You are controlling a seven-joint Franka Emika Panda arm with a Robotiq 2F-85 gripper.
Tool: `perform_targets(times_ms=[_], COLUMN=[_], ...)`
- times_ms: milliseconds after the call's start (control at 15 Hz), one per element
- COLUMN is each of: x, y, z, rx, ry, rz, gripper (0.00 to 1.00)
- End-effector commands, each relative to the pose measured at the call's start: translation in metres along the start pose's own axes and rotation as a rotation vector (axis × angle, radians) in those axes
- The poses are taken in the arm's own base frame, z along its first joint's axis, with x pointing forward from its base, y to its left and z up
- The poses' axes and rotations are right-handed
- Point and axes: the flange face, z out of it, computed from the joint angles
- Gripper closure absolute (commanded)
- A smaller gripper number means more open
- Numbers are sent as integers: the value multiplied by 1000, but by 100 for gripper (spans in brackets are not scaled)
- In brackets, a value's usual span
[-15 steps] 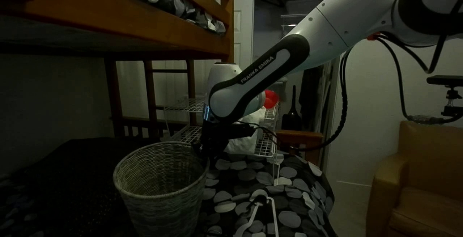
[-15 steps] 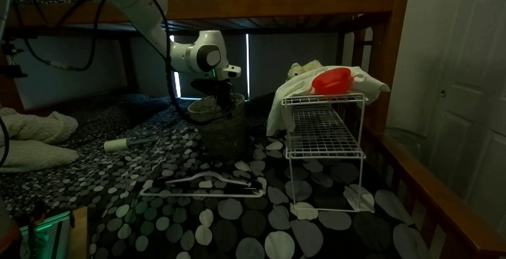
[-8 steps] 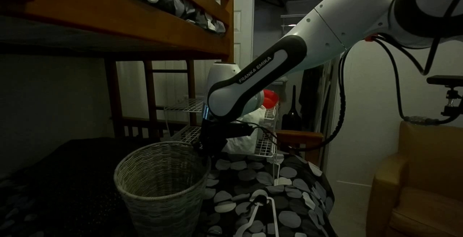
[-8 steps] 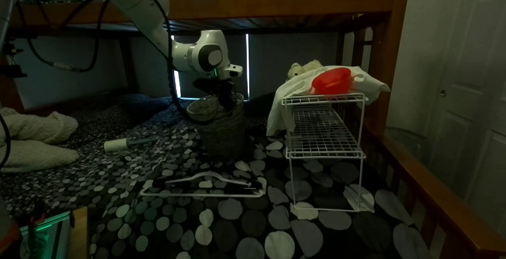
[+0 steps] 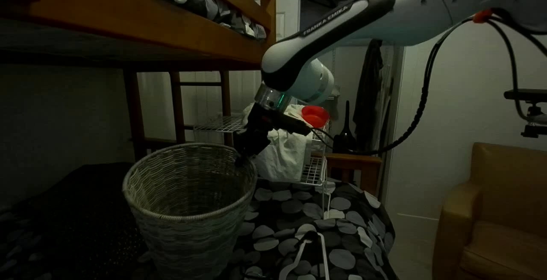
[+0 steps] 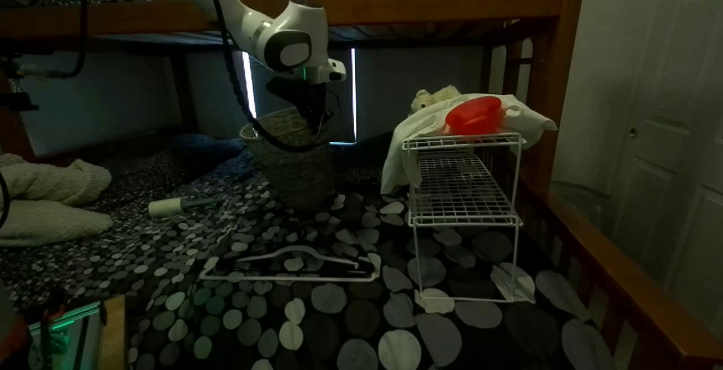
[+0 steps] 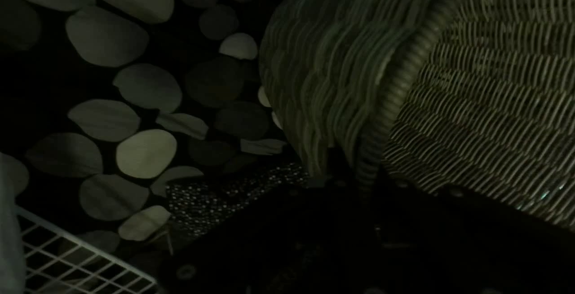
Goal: Pick up the gray basket and move it a little to the left
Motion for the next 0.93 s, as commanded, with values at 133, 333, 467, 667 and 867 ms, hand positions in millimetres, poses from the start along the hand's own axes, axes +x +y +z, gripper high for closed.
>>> perform_targets(times_ms=[133,333,467,667,867], x=[-12,-48,-67,-84,-84], y=[-6,-4,-3,-18,-43], z=[-75,-87,-89,-54,-10], rx=[264,445,526,543,394], ry=[45,-60,-188,-411,-542], rz=[-157,-185,-204,-203,-206], gripper=[97,97,97,97,97])
